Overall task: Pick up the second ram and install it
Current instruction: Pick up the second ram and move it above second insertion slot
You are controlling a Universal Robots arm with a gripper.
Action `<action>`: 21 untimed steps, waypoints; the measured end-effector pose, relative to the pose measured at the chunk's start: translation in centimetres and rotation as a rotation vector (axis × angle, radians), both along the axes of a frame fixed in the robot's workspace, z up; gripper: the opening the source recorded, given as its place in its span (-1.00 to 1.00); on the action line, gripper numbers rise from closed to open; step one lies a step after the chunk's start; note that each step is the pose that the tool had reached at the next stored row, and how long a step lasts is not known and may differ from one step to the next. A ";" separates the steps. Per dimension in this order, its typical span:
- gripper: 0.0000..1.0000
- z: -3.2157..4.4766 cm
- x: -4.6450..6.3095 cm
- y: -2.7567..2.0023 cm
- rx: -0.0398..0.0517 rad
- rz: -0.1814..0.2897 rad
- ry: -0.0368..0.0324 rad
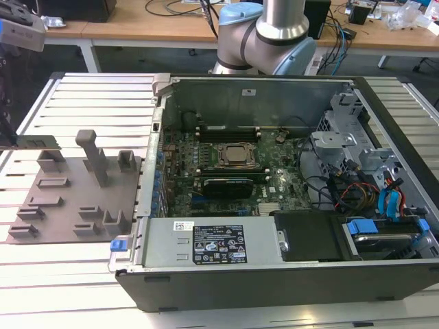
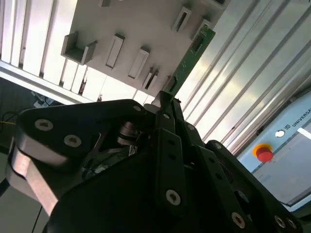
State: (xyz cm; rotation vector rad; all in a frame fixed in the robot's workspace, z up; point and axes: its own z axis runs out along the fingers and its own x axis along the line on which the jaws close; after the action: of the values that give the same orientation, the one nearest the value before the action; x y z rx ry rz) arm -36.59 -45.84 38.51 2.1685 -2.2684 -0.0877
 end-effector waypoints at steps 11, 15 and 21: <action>-0.73 2.87 3.2 0.00 -0.0014 0.000 0.0010; -0.73 2.80 5.8 0.00 -0.0014 0.000 0.0027; -0.73 2.72 10.7 0.00 -0.0014 0.000 0.0032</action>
State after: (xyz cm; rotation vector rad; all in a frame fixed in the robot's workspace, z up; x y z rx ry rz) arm -25.94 -45.84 41.23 2.1662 -2.2661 -0.0896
